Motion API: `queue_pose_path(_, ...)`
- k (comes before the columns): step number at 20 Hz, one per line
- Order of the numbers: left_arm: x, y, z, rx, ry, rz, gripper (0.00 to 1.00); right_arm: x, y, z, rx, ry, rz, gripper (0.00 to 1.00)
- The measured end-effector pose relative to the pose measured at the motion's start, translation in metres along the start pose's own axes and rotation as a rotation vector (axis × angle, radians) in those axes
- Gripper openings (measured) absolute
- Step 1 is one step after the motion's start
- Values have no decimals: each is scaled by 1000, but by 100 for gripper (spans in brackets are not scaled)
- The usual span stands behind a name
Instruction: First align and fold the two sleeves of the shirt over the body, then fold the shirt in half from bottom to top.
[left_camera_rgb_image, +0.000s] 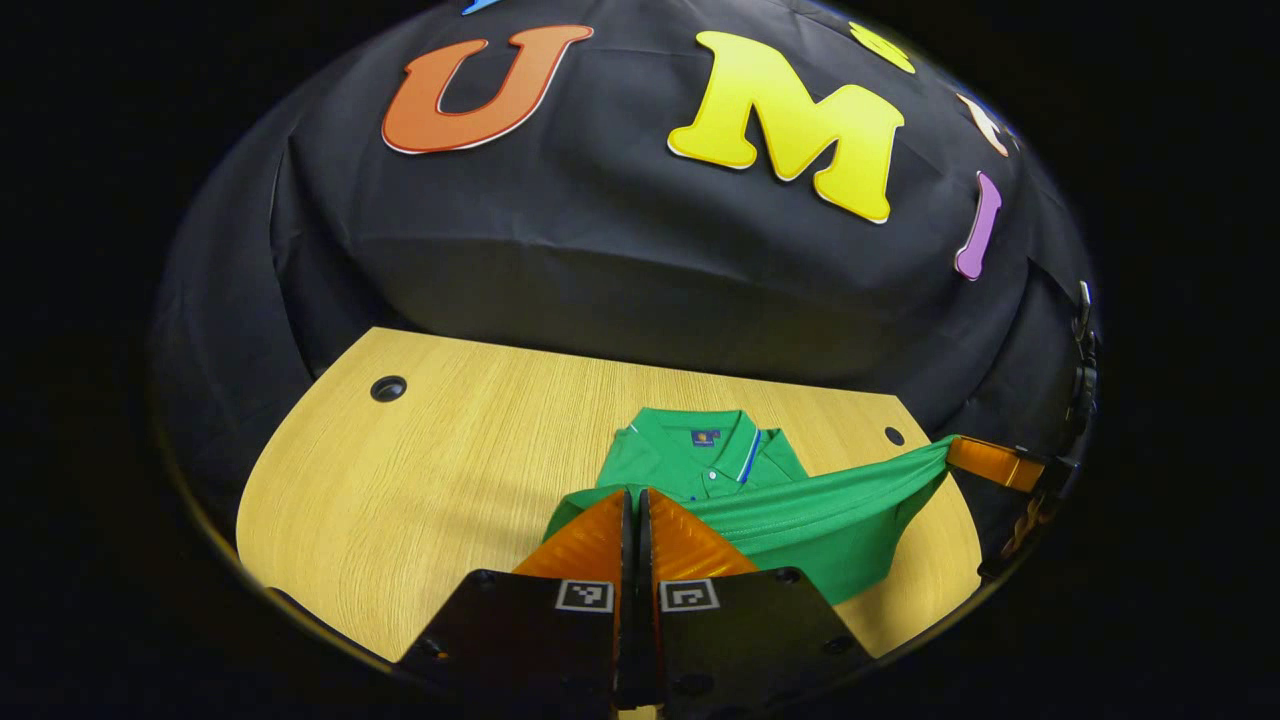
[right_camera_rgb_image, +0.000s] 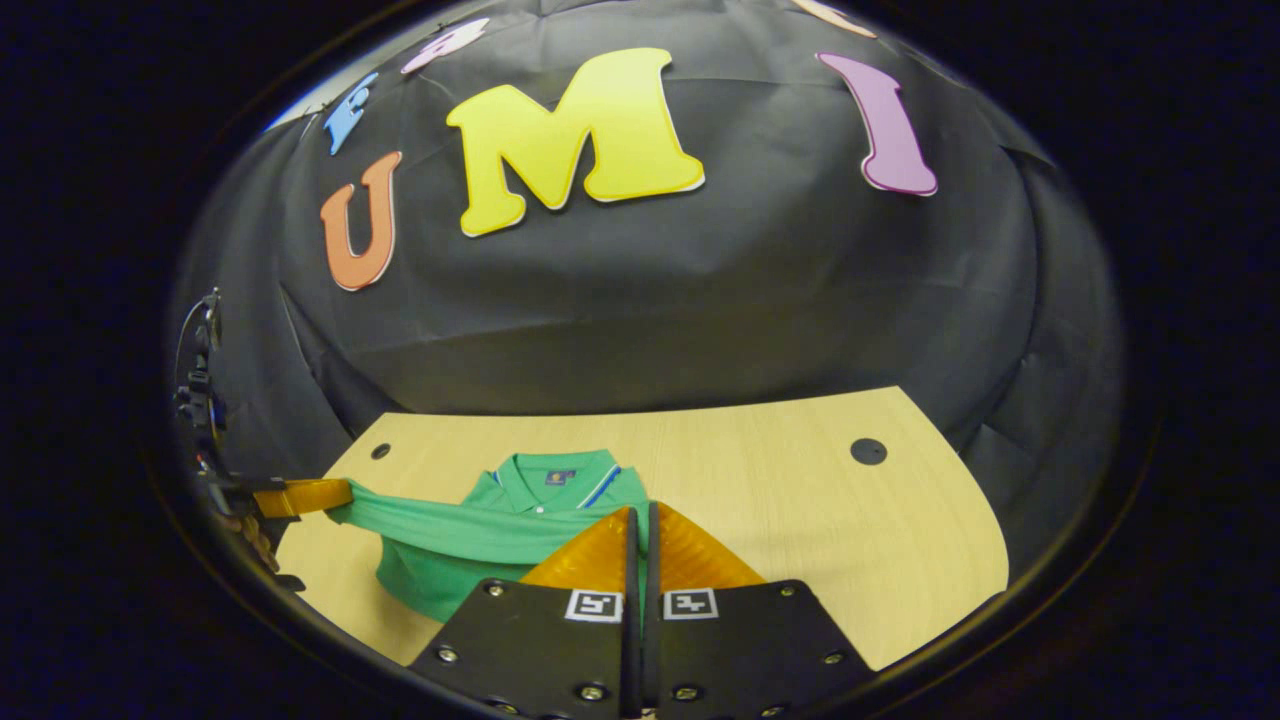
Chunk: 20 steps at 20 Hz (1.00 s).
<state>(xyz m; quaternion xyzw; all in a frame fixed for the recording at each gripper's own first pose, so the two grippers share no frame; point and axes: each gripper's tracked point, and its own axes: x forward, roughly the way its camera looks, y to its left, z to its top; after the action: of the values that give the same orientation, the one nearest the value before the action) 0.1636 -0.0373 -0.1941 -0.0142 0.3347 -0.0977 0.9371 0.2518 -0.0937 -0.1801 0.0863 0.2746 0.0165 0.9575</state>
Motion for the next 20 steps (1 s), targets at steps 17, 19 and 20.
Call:
queue_pose_path(17, 121, 25, 32, -26, 2, 23, 3, 115, -4, 30, 27, -4, -19, 0)
queue_pose_path(19, 127, 27, 34, -16, -2, 29, 3, 121, -4, 25, 28, 8, -20, 0)
queue_pose_path(20, 129, 27, 31, -10, 3, 30, 3, 123, -6, 23, 28, 13, -24, 0)
